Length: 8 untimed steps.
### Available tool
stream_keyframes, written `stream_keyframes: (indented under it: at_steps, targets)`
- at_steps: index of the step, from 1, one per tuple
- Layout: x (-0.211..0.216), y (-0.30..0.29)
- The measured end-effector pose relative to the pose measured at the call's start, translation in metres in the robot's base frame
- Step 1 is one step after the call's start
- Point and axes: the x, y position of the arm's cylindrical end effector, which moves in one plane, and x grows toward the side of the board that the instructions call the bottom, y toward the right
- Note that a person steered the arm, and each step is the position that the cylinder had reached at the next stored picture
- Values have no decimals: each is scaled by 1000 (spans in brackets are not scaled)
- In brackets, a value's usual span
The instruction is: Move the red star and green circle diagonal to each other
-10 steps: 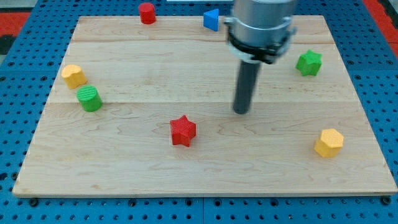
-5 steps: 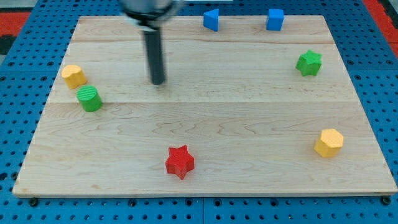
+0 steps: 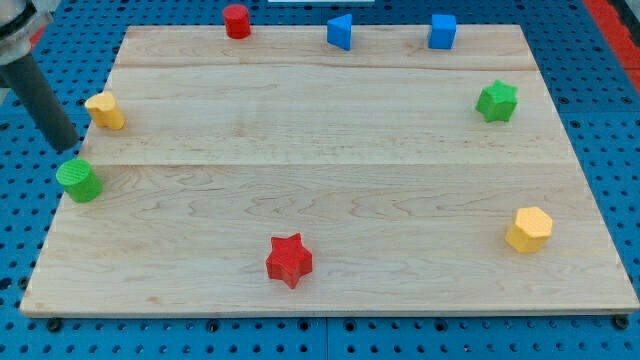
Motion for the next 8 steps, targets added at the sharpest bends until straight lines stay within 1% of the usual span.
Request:
stream_keyframes:
  at_steps: [1,2,3,4,5,6,7,8]
  targets:
    - [55,-7]
    - [76,17]
    - [62,43]
    - [18,36]
    - [82,59]
    - [89,66]
    - [-13,153]
    - [-140,191]
